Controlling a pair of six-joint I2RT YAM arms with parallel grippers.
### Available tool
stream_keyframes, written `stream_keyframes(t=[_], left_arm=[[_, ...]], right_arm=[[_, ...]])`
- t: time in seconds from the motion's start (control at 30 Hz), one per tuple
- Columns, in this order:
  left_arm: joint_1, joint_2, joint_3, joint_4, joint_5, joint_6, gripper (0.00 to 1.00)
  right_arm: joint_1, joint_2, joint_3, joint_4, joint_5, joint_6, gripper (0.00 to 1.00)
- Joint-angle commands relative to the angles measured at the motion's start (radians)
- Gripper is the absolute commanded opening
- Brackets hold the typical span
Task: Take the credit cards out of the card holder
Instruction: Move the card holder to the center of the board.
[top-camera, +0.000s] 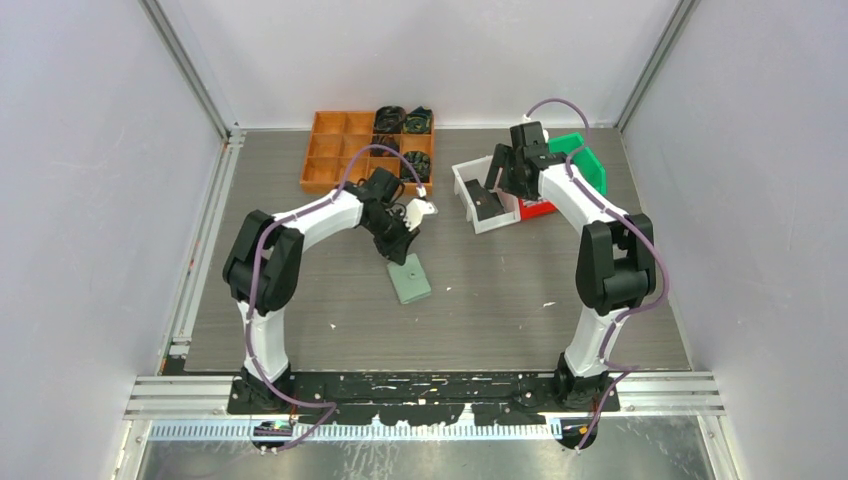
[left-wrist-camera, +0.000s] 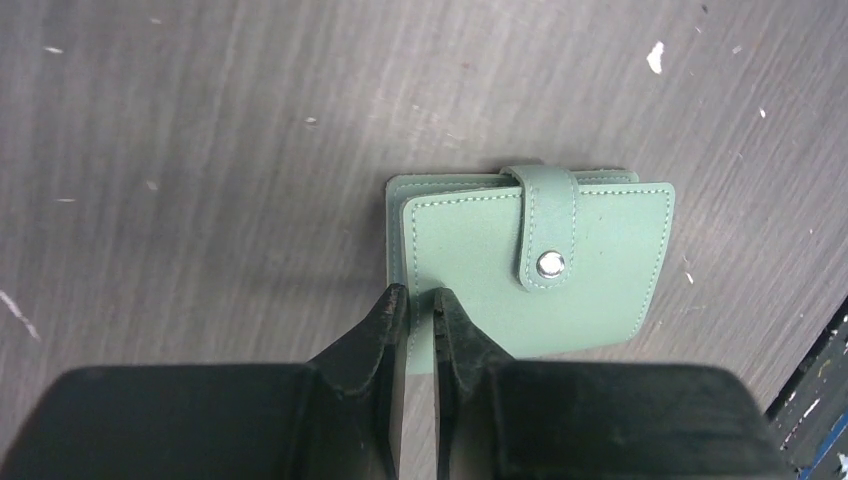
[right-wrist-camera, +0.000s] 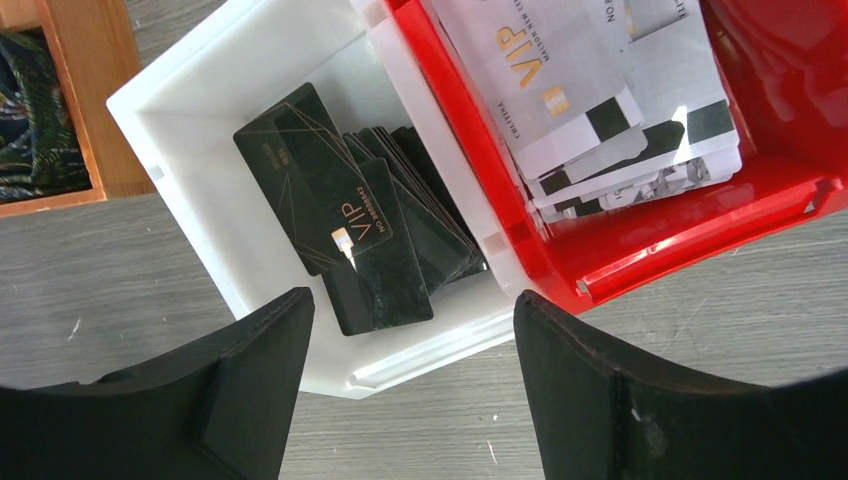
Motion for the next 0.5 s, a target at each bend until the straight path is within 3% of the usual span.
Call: stream_keyframes(t=[0.0, 0.47], left_arm=[[-0.011, -0.034, -0.070, -0.080, -0.082, 0.077, 0.08], [-0.011, -0.216, -0.217, -0.113, -0.006, 0.068, 0.10]], right_arm=[[0.012, -0.014, -0.003, 0.033, 0.023, -0.005, 0.77], [0.061, -0.037, -0.068, 0.054, 0.049, 0.020, 0.65]])
